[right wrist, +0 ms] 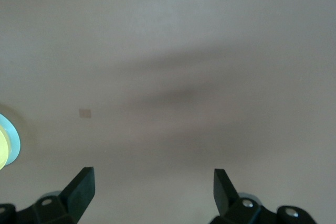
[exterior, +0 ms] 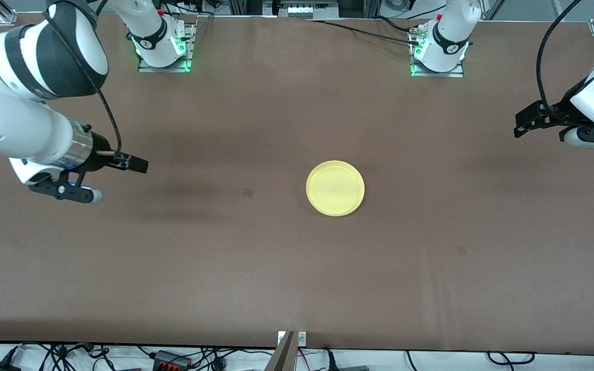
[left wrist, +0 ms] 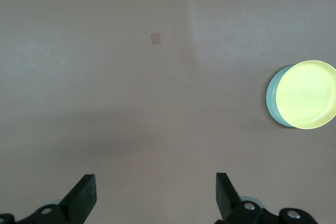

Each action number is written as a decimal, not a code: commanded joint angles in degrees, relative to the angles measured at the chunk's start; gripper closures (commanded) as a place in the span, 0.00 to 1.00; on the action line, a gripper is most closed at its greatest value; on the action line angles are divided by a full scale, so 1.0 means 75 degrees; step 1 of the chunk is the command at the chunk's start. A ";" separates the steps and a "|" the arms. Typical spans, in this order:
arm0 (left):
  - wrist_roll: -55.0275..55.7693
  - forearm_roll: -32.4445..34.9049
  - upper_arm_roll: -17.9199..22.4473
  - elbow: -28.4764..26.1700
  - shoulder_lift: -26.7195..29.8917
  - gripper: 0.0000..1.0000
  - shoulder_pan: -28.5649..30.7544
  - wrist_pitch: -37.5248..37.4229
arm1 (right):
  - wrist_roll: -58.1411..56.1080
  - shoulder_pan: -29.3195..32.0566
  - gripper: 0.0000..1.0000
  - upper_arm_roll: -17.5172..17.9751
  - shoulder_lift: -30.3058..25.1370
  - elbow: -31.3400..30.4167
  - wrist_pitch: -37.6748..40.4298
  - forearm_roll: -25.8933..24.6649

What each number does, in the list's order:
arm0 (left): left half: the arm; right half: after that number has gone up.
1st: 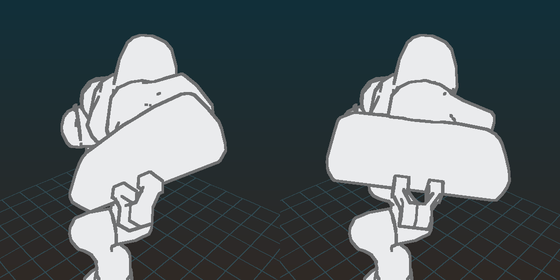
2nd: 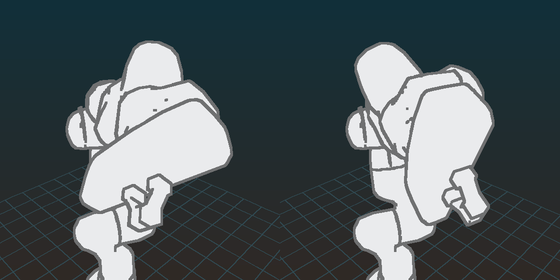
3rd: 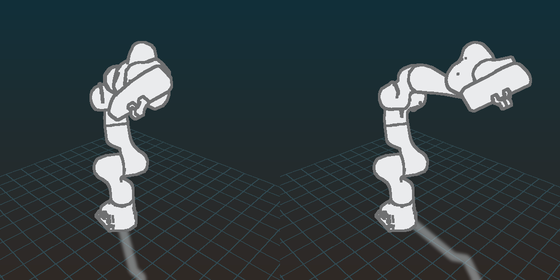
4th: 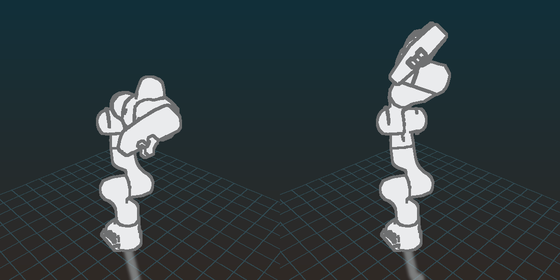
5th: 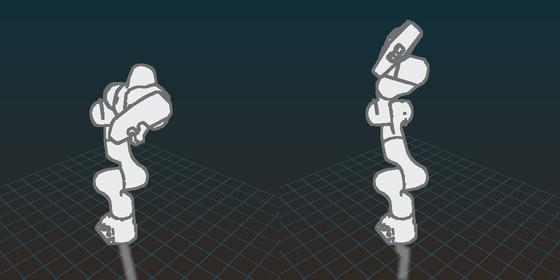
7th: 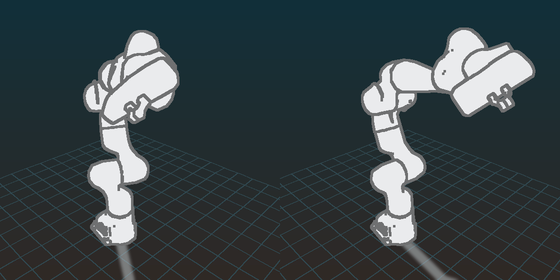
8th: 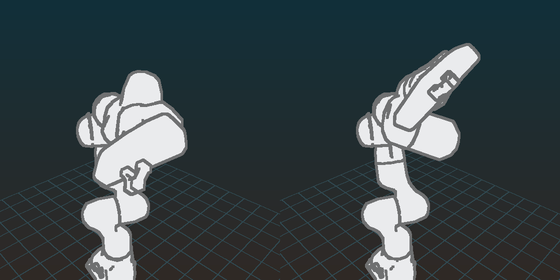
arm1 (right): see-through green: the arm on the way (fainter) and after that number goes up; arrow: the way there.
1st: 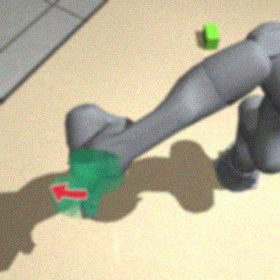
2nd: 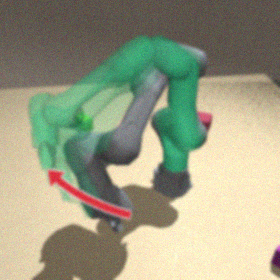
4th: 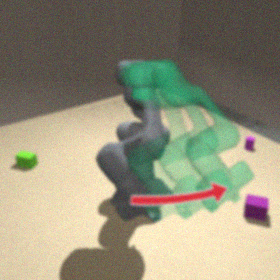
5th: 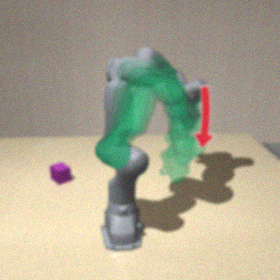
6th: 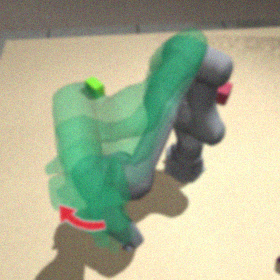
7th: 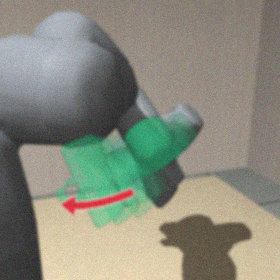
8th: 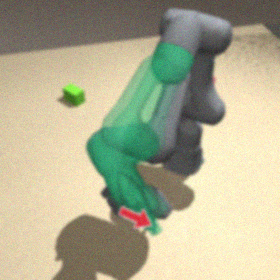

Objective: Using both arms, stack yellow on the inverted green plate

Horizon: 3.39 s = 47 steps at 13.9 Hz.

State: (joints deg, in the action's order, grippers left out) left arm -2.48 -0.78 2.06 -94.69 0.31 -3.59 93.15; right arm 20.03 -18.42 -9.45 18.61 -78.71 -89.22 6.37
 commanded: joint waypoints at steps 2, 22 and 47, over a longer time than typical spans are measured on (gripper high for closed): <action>-0.0114 0.0010 -0.0016 0.0086 0.0040 0.00 0.0033 -0.0138 | -0.1625 0.0860 0.00 0.0029 -0.0476 0.0006 0.0013 -0.0111; -0.0138 0.0010 -0.0016 0.0086 0.0040 0.00 0.0033 -0.0138 | -0.3022 0.2667 0.00 0.1095 -0.2574 -0.2254 -0.0772 -0.1026; -0.0138 0.0022 -0.0016 0.0098 0.0052 0.00 -0.0002 -0.0150 | -0.2987 0.2714 0.00 0.1072 -0.2692 -0.2466 -0.0784 -0.1002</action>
State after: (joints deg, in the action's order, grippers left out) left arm -2.49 -0.78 2.03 -94.63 0.32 -3.62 93.06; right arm -1.98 1.19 -1.86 -0.66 -96.02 -94.82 -0.40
